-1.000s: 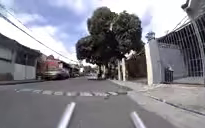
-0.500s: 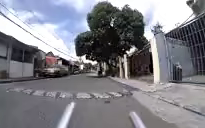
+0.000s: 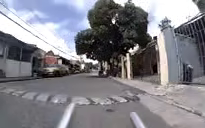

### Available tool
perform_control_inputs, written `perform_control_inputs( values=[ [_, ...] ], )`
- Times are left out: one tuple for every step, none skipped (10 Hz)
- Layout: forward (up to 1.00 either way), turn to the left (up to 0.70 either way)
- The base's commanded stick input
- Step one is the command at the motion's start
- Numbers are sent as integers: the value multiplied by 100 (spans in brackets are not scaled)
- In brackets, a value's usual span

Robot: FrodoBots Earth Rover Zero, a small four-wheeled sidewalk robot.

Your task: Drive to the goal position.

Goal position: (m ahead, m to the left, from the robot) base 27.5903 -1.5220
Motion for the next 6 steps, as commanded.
perform_control_inputs(
  values=[
    [85, 0],
    [85, 0],
    [70, 0],
    [70, 0],
    [70, 3],
    [70, 35]
  ],
)
